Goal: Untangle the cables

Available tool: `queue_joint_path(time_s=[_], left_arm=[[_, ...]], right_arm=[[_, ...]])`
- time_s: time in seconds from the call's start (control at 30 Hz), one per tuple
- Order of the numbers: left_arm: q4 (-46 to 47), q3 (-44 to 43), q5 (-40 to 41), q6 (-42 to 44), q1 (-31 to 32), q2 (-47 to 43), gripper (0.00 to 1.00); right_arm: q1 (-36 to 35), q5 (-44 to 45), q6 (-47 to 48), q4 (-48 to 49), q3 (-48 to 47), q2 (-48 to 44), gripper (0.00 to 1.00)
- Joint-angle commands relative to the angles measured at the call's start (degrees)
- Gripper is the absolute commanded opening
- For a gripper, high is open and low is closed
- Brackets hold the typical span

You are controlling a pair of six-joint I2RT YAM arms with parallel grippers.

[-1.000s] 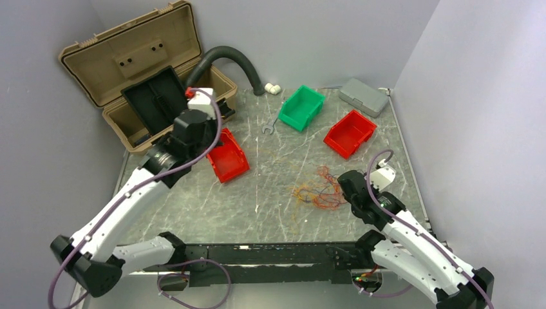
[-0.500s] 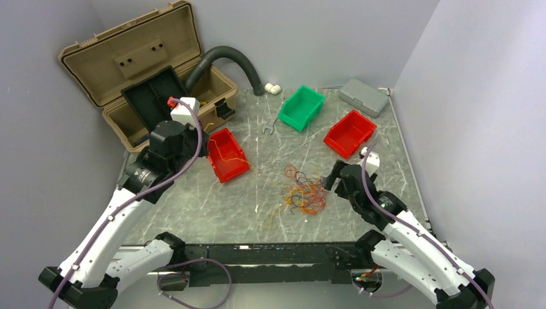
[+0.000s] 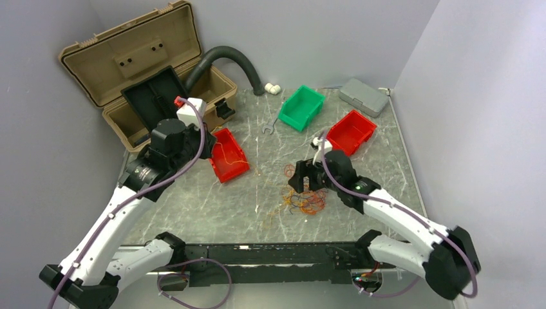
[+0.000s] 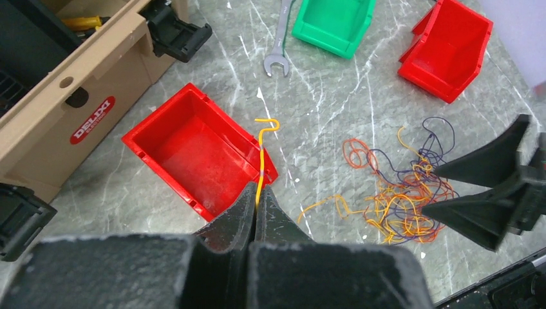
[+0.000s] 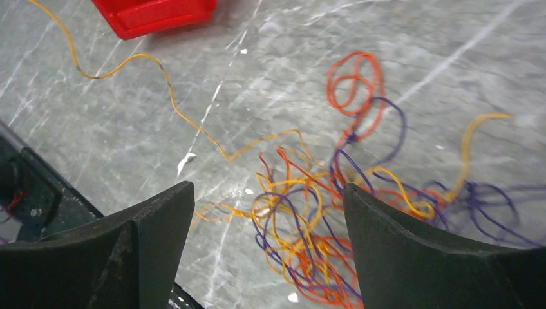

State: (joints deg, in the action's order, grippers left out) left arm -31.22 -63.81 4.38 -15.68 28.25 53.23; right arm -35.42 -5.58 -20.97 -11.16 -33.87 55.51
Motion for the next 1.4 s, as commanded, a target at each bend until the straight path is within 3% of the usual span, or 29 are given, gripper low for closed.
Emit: queue_joint_path(time_s=[0.0,0.13,0.4,0.77,0.87,0.9,1.0,1.07,1.17,1.37], left_arm=[[-2.37,-4.10,3.04,1.59,-0.08,-1.77,0.00],[-2.79,-3.17,3.82,1.92,-0.13,-3.52,0.00],[-7.46,-4.74,10.99,2.97,-0.15,-3.53,0.00],[-10.00,-6.53,15.37,3.30,-0.29,-3.55,0.00],[-10.81,-6.68,17.15,3.52,-0.21,-3.43,0.00],[-11.15,-6.68,17.72,3.48,-0.29,-3.34,0.00],[-11.83,-5.96,19.60,3.16,-0.51,-3.31,0.00],[-11.94,-4.81,19.18,2.71,-0.98,-3.10,0.00],[-11.22,-2.13,15.01,1.65,-1.27,-2.64,0.00],[-5.99,1.83,3.09,-0.38,-1.27,-2.12,0.00]], right_arm=[[-0.37,-9.67,-0.63,12.33,-4.53,10.01,0.88],[-2.34,-12.80,-4.04,17.83,-6.35,15.62,0.88],[-5.48,-15.78,8.29,16.43,-8.23,19.68,0.90],[-9.74,-5.42,17.04,7.87,-16.37,29.77,0.88],[-9.82,-2.87,16.51,5.43,-17.26,31.36,0.77],[-9.76,-2.11,16.29,5.32,-17.02,31.43,0.67],[-9.69,0.32,14.66,5.58,-15.84,29.30,0.25],[-9.69,1.58,13.85,5.22,-15.98,25.98,0.03],[-9.66,3.41,13.24,0.82,-20.17,18.82,0.00],[-9.76,5.17,13.22,-15.07,-40.53,10.55,0.00]])
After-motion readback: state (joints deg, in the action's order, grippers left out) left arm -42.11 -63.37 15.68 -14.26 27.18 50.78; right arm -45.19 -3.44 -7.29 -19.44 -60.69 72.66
